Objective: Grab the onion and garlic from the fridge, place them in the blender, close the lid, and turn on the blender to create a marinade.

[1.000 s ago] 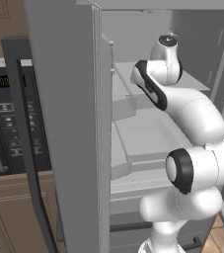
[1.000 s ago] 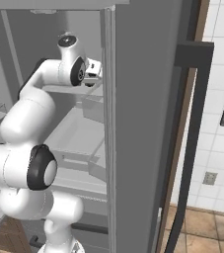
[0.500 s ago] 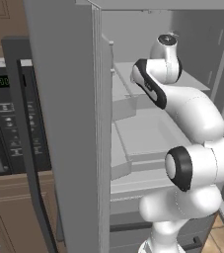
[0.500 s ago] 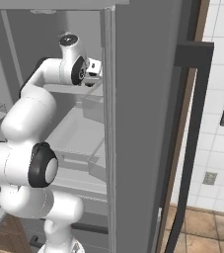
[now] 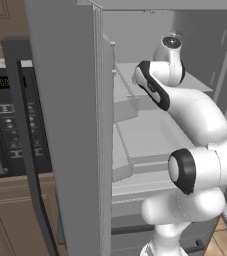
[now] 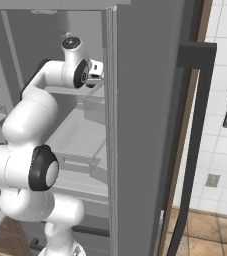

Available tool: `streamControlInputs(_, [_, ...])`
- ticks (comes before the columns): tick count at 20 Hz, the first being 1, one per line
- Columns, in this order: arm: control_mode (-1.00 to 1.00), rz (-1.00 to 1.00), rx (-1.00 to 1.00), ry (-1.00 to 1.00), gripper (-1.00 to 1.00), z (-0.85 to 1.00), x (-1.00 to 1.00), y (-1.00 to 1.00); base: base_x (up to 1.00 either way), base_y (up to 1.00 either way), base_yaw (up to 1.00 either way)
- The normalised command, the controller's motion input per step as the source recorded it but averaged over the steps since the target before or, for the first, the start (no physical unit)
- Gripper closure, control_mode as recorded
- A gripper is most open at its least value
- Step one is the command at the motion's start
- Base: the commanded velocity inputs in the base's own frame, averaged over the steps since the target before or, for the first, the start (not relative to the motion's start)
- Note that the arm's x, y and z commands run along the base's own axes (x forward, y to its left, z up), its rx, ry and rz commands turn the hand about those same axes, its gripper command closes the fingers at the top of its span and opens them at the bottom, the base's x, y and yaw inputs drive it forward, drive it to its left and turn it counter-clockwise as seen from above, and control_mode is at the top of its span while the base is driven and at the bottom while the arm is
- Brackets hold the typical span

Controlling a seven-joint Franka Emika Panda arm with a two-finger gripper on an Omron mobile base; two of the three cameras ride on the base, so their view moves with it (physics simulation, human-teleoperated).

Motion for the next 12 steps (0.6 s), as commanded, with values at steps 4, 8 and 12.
streamControlInputs(4, [-1.0, 0.03, 0.0, -0.03, -1.0, -0.26, 0.03, 0.0, 0.0, 0.0, 0.0])
streamControlInputs(8, [-1.0, 0.0, -0.01, 0.0, 1.0, -0.36, 0.0, 0.0, 0.0, 0.0, 0.0])
streamControlInputs(12, [-1.0, 0.0, 0.0, -0.01, 1.0, -0.16, 0.0, 0.0, 0.0, 0.0, 0.0])
